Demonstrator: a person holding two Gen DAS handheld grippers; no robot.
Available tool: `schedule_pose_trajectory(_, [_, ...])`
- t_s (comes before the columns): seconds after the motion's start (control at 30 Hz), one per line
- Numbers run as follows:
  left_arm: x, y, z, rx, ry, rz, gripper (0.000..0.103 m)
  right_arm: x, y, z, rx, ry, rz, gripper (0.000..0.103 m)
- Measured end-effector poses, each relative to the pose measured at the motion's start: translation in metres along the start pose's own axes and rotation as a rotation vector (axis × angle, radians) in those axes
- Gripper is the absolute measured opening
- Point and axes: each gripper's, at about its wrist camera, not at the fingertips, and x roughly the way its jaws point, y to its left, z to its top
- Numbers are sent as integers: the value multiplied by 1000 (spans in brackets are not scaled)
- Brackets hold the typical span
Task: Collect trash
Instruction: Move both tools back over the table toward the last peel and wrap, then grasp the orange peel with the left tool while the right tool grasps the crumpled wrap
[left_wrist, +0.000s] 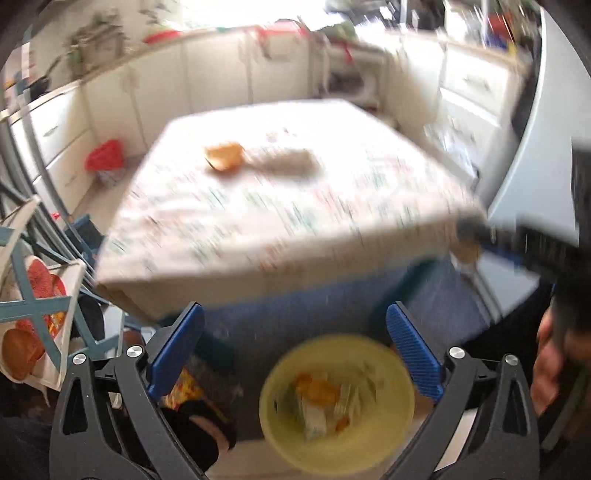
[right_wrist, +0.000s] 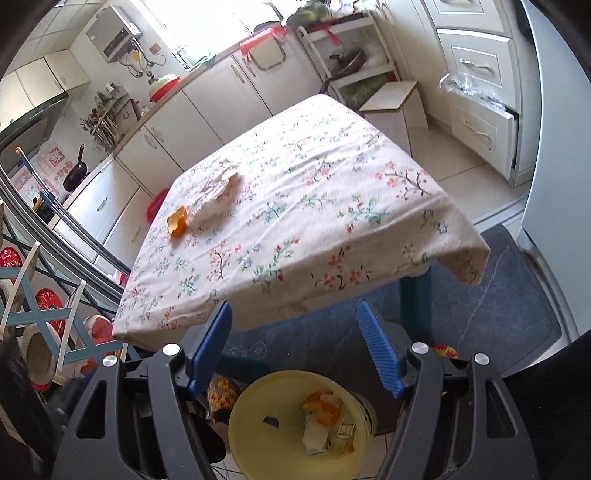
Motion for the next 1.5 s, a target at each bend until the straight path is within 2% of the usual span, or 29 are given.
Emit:
schedule_pose_trajectory(0.1, [-3, 12, 20, -18, -14, 26, 95, 2, 4, 4, -4, 2, 11, 71])
schedule_pose_trajectory(0.23, [-5, 19, 42, 54, -46, 143, 95, 4, 10, 5, -20, -2, 20, 72])
schedule_pose_trajectory(0.3, [-2, 23, 53, 63, -38, 165, 95, 7, 13, 5, -23, 8, 27, 72])
schedule_pose_trajectory(0.47, [11, 31, 76, 84, -27, 161, 95, 9, 23, 16, -48, -4, 38, 73])
schedule_pose_trajectory(0.7, [35, 48, 101, 61, -42, 188, 95, 27, 54, 57, -152, -28, 55, 76])
schedule_pose_trajectory(0.93, [78, 69, 129, 1, -8, 141, 95, 72, 89, 104, -261, -30, 62, 78])
schedule_pose_trajectory(1.03, [98, 91, 146, -94, 18, 51, 95, 106, 102, 124, -295, -9, 44, 78])
schedule_pose_trajectory(1.17, [124, 124, 161, -187, 43, 3, 93, 153, 117, 142, -337, 44, 19, 78])
schedule_pose_trajectory(1.3, [151, 141, 165, -210, 87, -36, 84, 202, 118, 154, -317, 110, -9, 78])
schedule_pose_trajectory(1.5, [190, 138, 173, -165, 130, -81, 81, 237, 123, 153, -346, 161, -36, 78])
